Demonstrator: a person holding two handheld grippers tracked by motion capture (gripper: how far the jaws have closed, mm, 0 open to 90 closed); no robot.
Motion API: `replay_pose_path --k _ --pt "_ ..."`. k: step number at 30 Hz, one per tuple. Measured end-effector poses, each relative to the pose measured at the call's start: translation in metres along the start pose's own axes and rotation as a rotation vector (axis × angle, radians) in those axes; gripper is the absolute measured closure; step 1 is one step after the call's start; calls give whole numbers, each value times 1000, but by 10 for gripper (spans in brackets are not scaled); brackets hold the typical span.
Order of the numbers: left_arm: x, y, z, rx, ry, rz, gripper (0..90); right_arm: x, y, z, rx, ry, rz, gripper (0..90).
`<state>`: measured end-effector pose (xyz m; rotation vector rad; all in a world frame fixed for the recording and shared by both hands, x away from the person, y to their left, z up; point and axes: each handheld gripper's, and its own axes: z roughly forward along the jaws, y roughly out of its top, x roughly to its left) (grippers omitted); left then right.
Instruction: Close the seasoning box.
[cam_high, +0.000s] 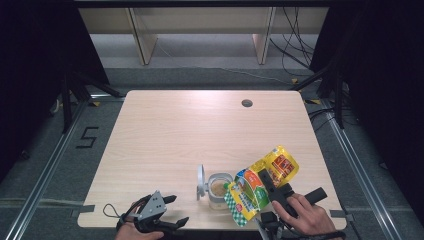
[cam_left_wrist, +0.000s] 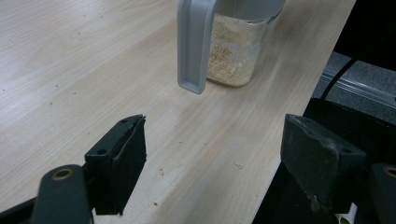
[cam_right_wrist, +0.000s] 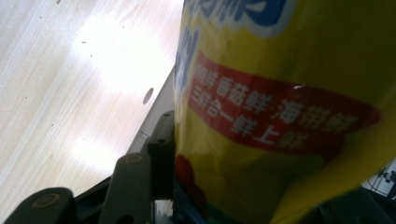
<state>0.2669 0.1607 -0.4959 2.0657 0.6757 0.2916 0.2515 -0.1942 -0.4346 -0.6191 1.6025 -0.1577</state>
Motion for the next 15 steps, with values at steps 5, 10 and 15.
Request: replay_pose_path --k 5,10,15 --pt "1 0 -1 15 -2 14 221 -2 -1 0 -3 2 -23 549" --pt "0 0 0 -3 -1 0 221 -1 -1 0 2 4 -9 549" --pt "1 0 -1 15 -1 16 220 0 -1 0 -2 3 16 549"
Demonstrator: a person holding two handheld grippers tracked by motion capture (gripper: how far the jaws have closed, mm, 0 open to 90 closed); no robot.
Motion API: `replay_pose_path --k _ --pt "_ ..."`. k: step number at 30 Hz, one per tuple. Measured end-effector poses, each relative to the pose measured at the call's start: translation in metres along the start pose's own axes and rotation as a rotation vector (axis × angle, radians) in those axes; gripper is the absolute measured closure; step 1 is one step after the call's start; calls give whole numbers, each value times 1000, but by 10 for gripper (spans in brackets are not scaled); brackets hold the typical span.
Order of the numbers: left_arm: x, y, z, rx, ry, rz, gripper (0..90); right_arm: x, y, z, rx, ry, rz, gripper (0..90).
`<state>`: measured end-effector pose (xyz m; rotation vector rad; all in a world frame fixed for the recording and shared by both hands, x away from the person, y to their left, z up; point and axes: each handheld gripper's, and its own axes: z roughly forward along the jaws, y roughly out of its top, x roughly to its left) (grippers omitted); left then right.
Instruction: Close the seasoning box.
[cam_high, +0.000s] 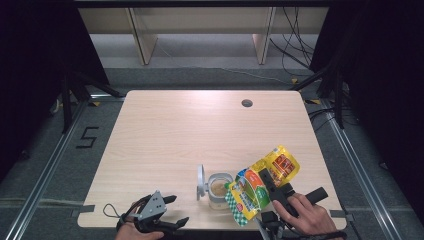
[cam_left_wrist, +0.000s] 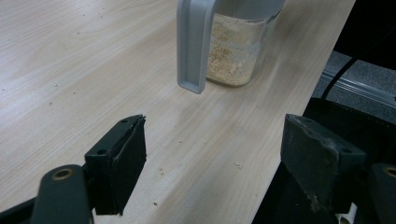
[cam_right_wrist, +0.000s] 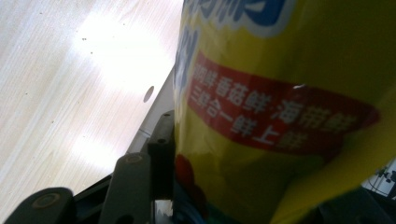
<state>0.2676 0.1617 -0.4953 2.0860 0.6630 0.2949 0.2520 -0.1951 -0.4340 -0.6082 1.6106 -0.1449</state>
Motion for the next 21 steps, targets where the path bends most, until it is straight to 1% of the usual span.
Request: replay_pose_path --k 1,2,3,4,5,6,7,10,12,13,14,15,16,17,18,19,21 --pt "0 0 0 -1 1 -1 221 -1 0 -1 6 2 -18 549" --pt "0 0 0 0 0 -1 221 0 0 0 2 -1 0 549" --pt "0 0 1 -9 5 -3 221 -3 -1 0 -1 -2 -41 549" --pt "-1 0 1 -14 3 -10 221 -3 -1 -1 0 5 -43 549" --pt "-1 0 1 -11 -3 -14 221 -3 -1 -1 1 8 -44 549" --pt "-1 0 1 -8 -4 -12 221 -3 -1 0 -3 0 -35 549" --pt "-1 0 1 -11 -5 -15 221 0 0 0 2 2 0 549" --pt "-1 0 1 -18 0 -16 221 0 0 0 2 1 -5 549" --pt "-1 0 1 -8 -3 -13 220 -1 0 -1 5 -1 -15 549" --pt "-1 0 0 -9 -3 -10 220 -2 0 -1 2 -3 -28 549" --pt "0 0 0 0 0 2 220 -3 0 -1 7 -1 -41 549" --pt "0 0 0 -3 1 0 221 -4 0 -1 4 4 -59 549" --pt "0 0 0 -1 1 -2 221 -4 0 -1 4 6 -60 550" --pt "0 0 0 0 0 -1 220 -3 1 0 -1 -4 -49 550" --pt "0 0 0 0 0 -1 220 -3 1 -1 0 -5 -57 550" --pt "0 0 0 0 0 1 220 -1 2 -1 4 -3 -35 550" --pt "0 0 0 -3 2 -3 221 -1 2 -1 7 0 -34 551"
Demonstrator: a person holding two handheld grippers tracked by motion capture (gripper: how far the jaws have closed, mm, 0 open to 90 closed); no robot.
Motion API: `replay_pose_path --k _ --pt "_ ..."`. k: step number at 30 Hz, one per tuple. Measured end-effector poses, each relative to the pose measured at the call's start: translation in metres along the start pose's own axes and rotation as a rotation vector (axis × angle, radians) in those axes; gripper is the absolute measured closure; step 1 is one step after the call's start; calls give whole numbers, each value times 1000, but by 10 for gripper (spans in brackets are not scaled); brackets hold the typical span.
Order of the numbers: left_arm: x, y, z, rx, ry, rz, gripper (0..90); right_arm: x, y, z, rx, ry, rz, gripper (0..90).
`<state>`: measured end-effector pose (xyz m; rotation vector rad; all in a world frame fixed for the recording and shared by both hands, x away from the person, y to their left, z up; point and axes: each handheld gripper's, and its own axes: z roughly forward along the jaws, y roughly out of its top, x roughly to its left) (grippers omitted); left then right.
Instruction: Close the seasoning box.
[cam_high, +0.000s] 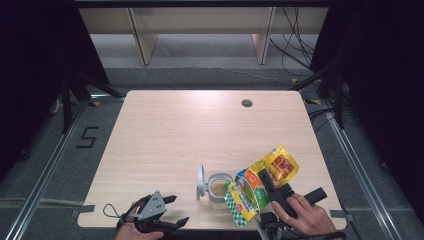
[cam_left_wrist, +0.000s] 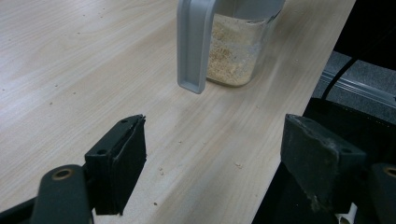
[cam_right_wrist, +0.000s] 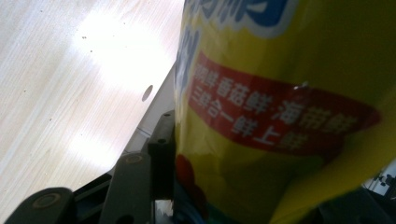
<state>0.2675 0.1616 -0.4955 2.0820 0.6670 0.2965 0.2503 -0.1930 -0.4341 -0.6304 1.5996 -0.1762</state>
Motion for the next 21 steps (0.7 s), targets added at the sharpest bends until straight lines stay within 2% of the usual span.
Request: replay_pose_path --k 2,3,4,7,8,9,10,11,12,13,16,17,21 --pt "0 0 0 -3 3 -1 220 -1 0 0 -1 21 -7 552" --pt "0 0 0 -2 3 0 220 0 0 0 0 -7 -9 552" --pt "0 0 0 3 -3 2 221 0 0 0 -1 -13 -8 552" --pt "0 0 0 2 -2 1 221 -1 0 -1 4 -4 -23 553" --pt "0 0 0 0 0 0 221 0 0 0 0 -8 -6 553" --pt "0 0 0 -3 4 -1 220 -1 0 0 2 -8 -10 553" --pt "0 0 0 -3 4 -1 221 -2 0 0 3 -5 -27 553" --pt "0 0 0 -2 4 -1 220 -2 0 0 0 -10 -23 553" --pt "0 0 0 1 -1 3 221 -3 -1 0 -1 -9 -47 553" --pt "0 0 0 0 -1 5 220 -2 -1 0 5 -3 -31 553" --pt "0 0 0 -3 4 -1 221 -2 -2 -1 5 -5 -27 553" --pt "0 0 0 -2 4 -1 221 -1 -2 -1 3 -11 -3 554" --pt "-1 0 1 -14 -4 -14 220 -1 -2 -1 7 -11 -14 554"
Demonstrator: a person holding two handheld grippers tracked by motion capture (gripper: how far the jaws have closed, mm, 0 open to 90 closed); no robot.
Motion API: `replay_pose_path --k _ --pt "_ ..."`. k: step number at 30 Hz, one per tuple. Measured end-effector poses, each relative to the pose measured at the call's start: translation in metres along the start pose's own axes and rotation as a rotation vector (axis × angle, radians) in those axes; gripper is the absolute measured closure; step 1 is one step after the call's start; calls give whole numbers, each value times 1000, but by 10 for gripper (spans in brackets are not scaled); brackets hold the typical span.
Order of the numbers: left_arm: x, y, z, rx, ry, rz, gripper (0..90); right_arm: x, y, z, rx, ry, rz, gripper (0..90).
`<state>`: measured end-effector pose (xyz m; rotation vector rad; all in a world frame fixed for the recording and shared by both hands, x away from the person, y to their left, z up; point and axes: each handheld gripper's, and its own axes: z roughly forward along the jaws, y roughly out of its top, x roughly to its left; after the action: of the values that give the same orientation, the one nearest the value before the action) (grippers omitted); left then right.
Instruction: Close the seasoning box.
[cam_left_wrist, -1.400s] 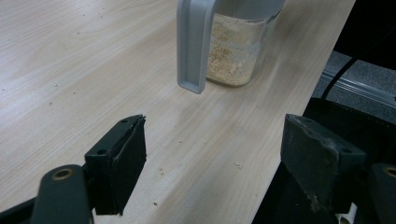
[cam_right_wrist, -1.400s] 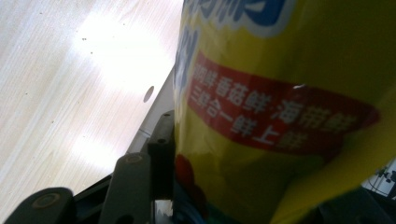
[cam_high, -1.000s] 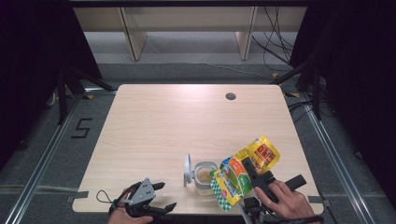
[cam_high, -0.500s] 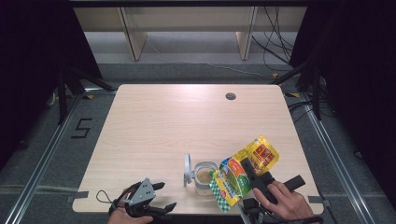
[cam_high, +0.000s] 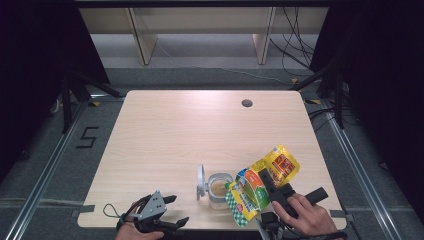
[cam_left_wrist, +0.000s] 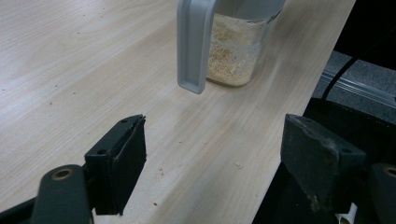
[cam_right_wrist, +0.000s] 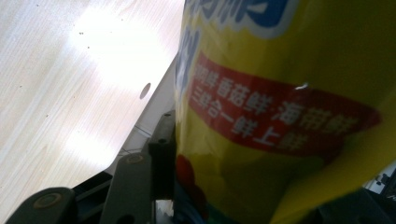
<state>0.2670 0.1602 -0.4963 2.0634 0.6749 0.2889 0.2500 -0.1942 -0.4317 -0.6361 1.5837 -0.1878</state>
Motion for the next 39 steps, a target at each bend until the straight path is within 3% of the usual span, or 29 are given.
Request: replay_pose_path --k 39 --pt "1 0 -1 10 8 12 220 -1 -2 -1 1 -3 -2 560"
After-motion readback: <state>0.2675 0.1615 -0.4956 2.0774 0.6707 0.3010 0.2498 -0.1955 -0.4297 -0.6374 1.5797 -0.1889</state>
